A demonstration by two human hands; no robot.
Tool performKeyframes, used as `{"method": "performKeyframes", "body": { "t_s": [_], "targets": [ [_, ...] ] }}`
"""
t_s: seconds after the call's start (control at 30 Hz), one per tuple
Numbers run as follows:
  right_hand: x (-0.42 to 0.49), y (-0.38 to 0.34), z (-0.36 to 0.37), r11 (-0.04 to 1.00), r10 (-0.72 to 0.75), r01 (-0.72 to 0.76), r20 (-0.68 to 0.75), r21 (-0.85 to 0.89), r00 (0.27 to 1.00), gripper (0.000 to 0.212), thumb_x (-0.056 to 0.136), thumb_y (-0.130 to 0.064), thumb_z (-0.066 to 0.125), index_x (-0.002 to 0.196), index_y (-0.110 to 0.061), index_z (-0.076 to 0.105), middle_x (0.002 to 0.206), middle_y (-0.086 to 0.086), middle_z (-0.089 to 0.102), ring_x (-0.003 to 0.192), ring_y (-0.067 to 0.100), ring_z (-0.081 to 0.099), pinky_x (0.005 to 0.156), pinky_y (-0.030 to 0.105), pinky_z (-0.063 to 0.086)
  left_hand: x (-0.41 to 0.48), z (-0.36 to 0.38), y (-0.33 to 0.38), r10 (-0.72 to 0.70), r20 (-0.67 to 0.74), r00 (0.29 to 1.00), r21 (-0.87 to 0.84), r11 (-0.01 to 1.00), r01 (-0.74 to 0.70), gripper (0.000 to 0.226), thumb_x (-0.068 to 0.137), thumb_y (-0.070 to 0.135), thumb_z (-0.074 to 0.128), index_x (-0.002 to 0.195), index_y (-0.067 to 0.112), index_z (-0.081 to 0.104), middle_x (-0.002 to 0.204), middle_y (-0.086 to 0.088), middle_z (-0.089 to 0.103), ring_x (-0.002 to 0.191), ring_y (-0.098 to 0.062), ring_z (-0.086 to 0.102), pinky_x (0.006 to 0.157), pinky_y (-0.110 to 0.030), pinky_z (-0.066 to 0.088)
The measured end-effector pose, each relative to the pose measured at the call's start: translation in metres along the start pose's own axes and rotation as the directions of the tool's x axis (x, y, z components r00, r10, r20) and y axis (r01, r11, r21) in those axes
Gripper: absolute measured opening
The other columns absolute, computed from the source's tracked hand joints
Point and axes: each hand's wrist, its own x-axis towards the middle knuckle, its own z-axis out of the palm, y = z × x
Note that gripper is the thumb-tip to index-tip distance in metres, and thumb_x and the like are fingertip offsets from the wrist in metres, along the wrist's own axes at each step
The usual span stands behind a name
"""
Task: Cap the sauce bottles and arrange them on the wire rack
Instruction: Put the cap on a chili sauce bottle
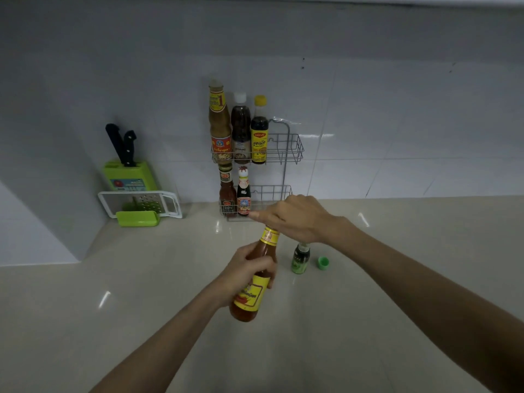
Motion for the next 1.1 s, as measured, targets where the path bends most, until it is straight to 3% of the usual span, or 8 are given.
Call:
{"method": "performKeyframes", "body": {
  "t_s": [0.1, 0.17, 0.27, 0.4, 0.5, 0.63, 0.83, 1.1],
  "targets": [
    [-0.002, 0.004, -0.004, 0.914, -0.388, 0.37, -0.09, -0.166, 0.917, 0.041, 0.095, -0.054, 0.022, 0.069, -0.025, 0.034, 0.057, -0.008, 0.038, 0.047, 0.018, 0.037, 0.047, 0.029, 0.031, -0.011, -0.018, 0.004, -0.022, 0.41, 0.912, -0.21, 0.97, 0.119, 0.027, 0.059, 0.012, 0.057, 0.086, 0.005, 0.057, 0.065, -0.016, 0.056, 0.051, -0.025, 0.052, 0.057, -0.029, 0.042],
    [0.001, 0.008, 0.002, 0.886, -0.45, 0.421, -0.147, -0.193, 0.881, 0.037, 0.094, -0.04, 0.027, 0.063, -0.021, 0.034, 0.053, -0.007, 0.033, 0.043, 0.019, 0.032, 0.043, 0.028, 0.025, -0.012, -0.018, 0.005, -0.017, 0.412, 0.911, -0.18, 0.979, 0.099, 0.028, 0.059, 0.011, 0.057, 0.085, 0.003, 0.056, 0.065, -0.016, 0.056, 0.051, -0.025, 0.053, 0.056, -0.028, 0.043],
    [0.008, -0.001, 0.01, 0.983, -0.148, 0.132, -0.13, -0.127, 0.98, 0.043, 0.089, -0.042, 0.019, 0.057, -0.017, 0.033, 0.056, 0.002, 0.041, 0.052, 0.025, 0.04, 0.05, 0.031, 0.027, -0.008, -0.007, 0.003, 0.001, 0.02, 1.0, 0.029, 1.0, -0.002, 0.018, 0.059, 0.016, 0.065, 0.074, 0.01, 0.057, 0.063, -0.017, 0.057, 0.052, -0.03, 0.055, 0.06, -0.037, 0.047],
    [0.015, -0.013, 0.022, 0.97, 0.216, -0.205, 0.076, -0.129, 0.973, 0.036, 0.102, -0.035, 0.034, 0.082, -0.009, 0.047, 0.073, 0.006, 0.042, 0.086, 0.03, 0.056, 0.074, 0.039, 0.048, -0.002, 0.005, -0.013, 0.047, -0.396, 0.917, 0.39, 0.913, 0.121, 0.023, 0.058, 0.035, 0.068, 0.07, 0.021, 0.055, 0.061, -0.003, 0.065, 0.055, -0.024, 0.064, 0.057, -0.034, 0.05],
    [0.011, -0.008, 0.016, 0.99, 0.037, -0.056, 0.143, 0.131, 0.989, 0.056, 0.098, -0.058, 0.024, 0.076, -0.015, 0.051, 0.06, -0.002, 0.044, 0.061, 0.011, 0.048, 0.066, 0.034, 0.044, -0.007, -0.007, -0.005, -0.045, -0.049, 0.998, 0.081, 0.996, 0.049, 0.012, 0.063, 0.011, 0.065, 0.073, 0.01, 0.058, 0.063, -0.014, 0.058, 0.052, -0.027, 0.056, 0.059, -0.036, 0.048],
    [0.006, -0.01, 0.024, 0.978, -0.203, 0.207, -0.188, 0.003, 0.961, 0.039, 0.098, -0.047, 0.03, 0.082, -0.02, 0.054, 0.054, -0.01, 0.035, 0.05, 0.017, 0.045, 0.053, 0.03, 0.035, -0.01, -0.017, 0.003, -0.016, 0.128, 0.992, -0.016, 1.0, 0.018, 0.016, 0.063, 0.005, 0.06, 0.079, 0.003, 0.058, 0.067, -0.019, 0.053, 0.053, -0.028, 0.053, 0.058, -0.032, 0.045],
    [0.03, -0.018, 0.034, 0.882, 0.436, -0.462, 0.211, 0.091, 0.875, 0.029, 0.095, -0.029, 0.037, 0.082, -0.011, 0.055, 0.093, 0.01, 0.06, 0.087, 0.029, 0.055, 0.074, 0.035, 0.041, -0.006, 0.009, -0.007, 0.064, -0.413, 0.909, 0.48, 0.863, 0.157, 0.027, 0.06, 0.042, 0.068, 0.074, 0.024, 0.052, 0.064, 0.001, 0.062, 0.059, -0.02, 0.061, 0.054, -0.031, 0.045],
    [0.063, 0.009, -0.007, 0.901, 0.33, -0.38, 0.237, 0.208, 0.914, 0.032, 0.078, -0.035, 0.057, 0.056, -0.017, 0.042, 0.058, -0.003, 0.042, 0.056, 0.016, 0.041, 0.056, 0.028, 0.035, -0.012, -0.023, 0.001, -0.137, 0.09, 0.987, 0.208, 0.971, 0.116, 0.059, 0.067, 0.019, 0.085, 0.118, 0.02, 0.055, 0.11, -0.006, 0.069, 0.1, -0.019, 0.069, 0.082, -0.027, 0.056]
  ]
}}
